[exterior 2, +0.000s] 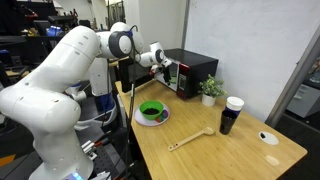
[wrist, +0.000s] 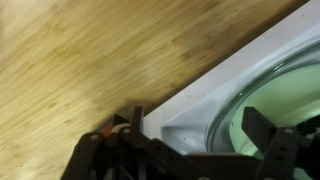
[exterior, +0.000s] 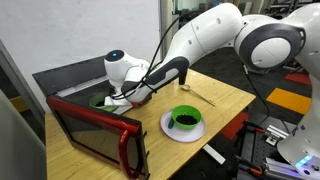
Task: Place the light green bowl inside the microwave
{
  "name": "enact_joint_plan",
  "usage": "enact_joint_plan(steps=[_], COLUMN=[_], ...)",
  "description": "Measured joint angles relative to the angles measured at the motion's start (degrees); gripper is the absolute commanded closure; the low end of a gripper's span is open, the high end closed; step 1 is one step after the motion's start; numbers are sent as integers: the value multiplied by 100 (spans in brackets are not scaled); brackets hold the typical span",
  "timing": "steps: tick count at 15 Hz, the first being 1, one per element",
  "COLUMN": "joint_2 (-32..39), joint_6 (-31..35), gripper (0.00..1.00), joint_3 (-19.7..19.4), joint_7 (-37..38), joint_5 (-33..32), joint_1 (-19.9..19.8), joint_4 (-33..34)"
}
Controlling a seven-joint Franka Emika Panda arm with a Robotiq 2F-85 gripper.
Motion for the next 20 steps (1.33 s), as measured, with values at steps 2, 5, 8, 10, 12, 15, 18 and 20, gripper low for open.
enact_joint_plan(steps=[2, 5, 8, 10, 12, 15, 18, 20], joint_2=[32, 36, 35, 27, -17, -102, -245, -380], joint_6=[0, 0, 0, 5, 25, 259, 569, 751], gripper=[0, 0, 0, 0, 0, 0, 0, 0], joint_3=[-14, -18, -18, -18, -19, -68, -153, -204], joint_7=[0, -2, -17, -18, -15, 54, 192, 290], joint_5=[0, 0, -3, -50, -141, -347, -571, -694], joint_1=[0, 5, 39, 84, 141, 240, 353, 434], joint_4=[46, 53, 23, -51, -189, -460, -804, -1075])
